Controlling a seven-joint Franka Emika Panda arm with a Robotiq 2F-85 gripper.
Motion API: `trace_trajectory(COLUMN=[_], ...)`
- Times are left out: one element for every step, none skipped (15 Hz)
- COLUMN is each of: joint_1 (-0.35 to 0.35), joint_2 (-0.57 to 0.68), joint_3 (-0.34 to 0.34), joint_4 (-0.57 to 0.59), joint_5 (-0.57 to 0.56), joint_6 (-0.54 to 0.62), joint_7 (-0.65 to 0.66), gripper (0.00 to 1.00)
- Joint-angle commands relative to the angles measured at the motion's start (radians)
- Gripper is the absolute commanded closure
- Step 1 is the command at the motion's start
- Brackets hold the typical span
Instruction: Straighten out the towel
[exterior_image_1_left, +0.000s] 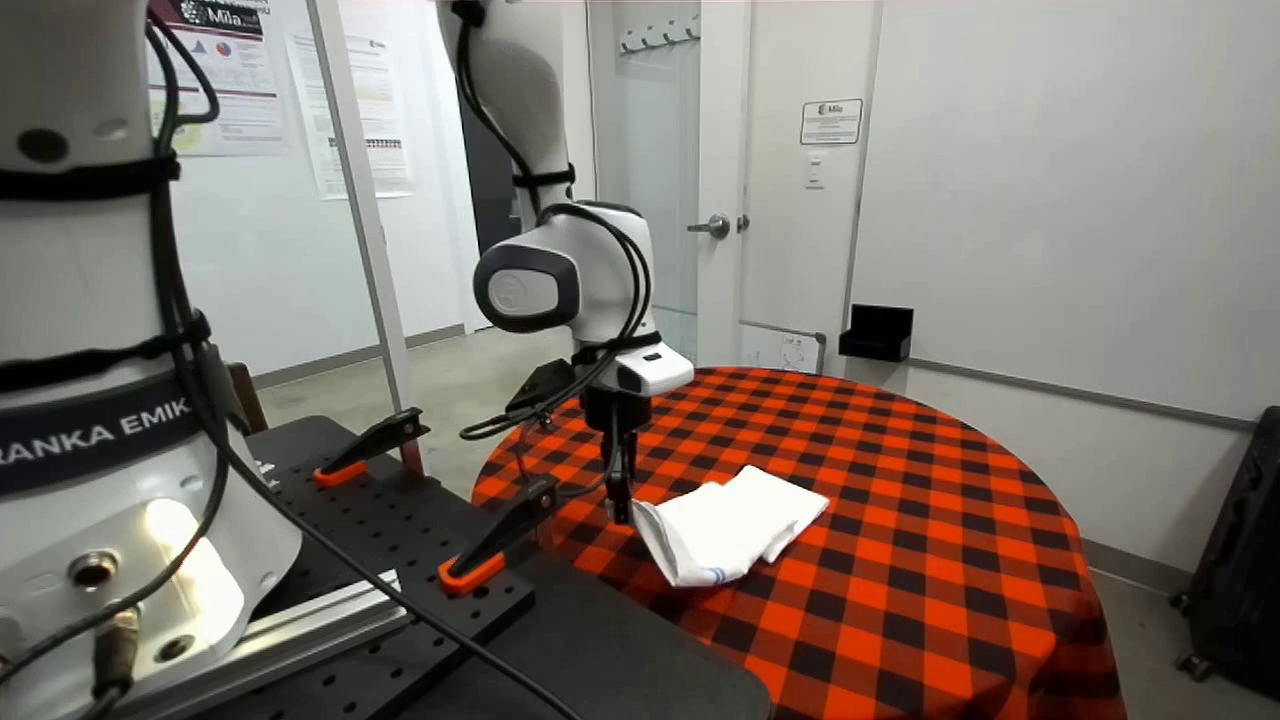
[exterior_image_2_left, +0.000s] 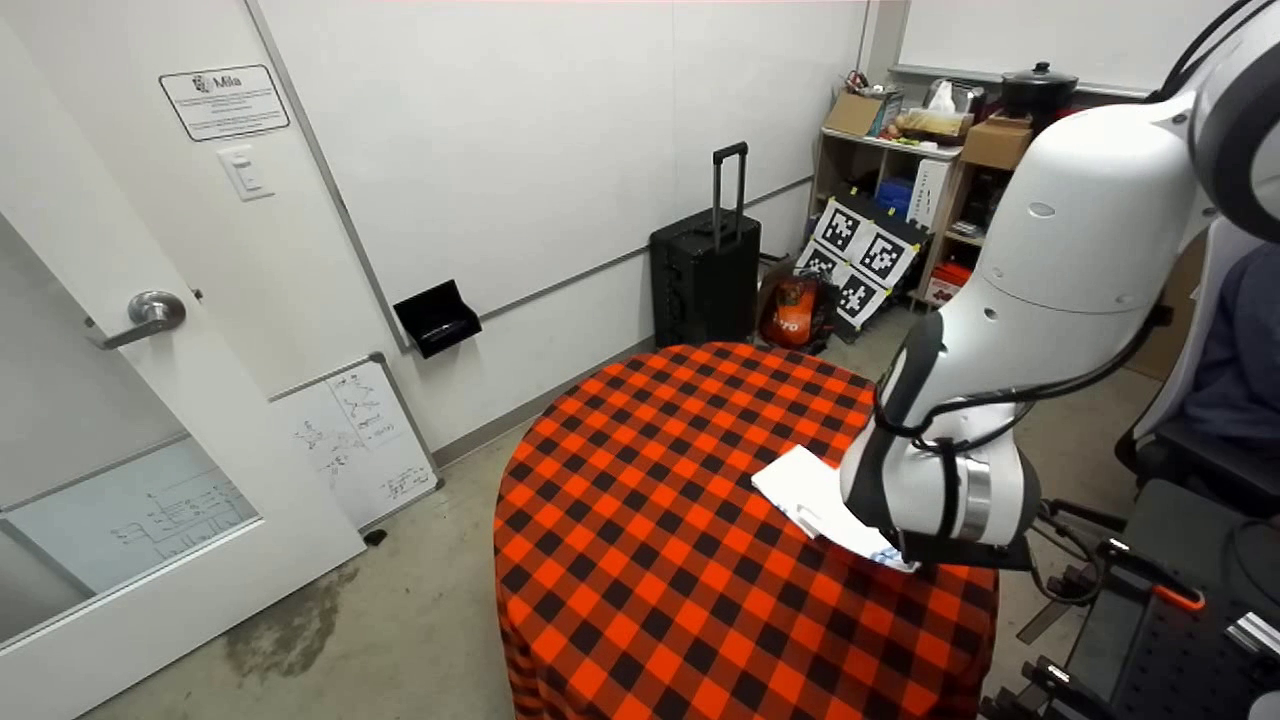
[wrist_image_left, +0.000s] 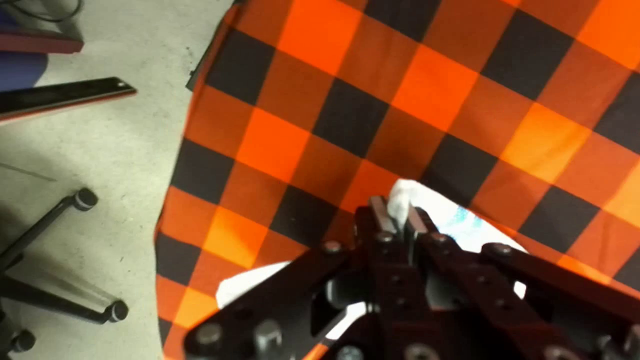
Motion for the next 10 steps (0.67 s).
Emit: trace_trajectory(joint_1=[0.272, 0.347, 0.381, 0.417, 0.412, 0.433, 0.45, 0.472, 0.485, 0.499], joint_2=[-0.11, -0.133, -0.173, -0.207, -0.269, -0.317, -0.363, -0.4, -0.43, -0.458], joint_3=[-0.252, -0.321, -0.357, -0.398, -0.405, -0.432, -0.455, -0.482, -0.502, -0.525], joint_4=[-0.132, -0.135, -0.138, -0.136, -0.129, -0.12, -0.113, -0.103, -0.091, -0.081], joint_5=[-0.23, -0.244, -0.247, -0.256, -0.245, -0.25, -0.259, -0.277, -0.302, -0.334], joint_6=[-0.083, -0.106, -0.112, -0.117, -0.128, -0.146, -0.163, -0.181, -0.199, -0.217], joint_7=[0.204, 0.229, 0.24, 0.249, 0.229, 0.221, 0.211, 0.215, 0.212, 0.214], gripper=[0.99, 0.99, 0.99, 0.99, 0.99, 0.99, 0.99, 0.99, 0.99, 0.99])
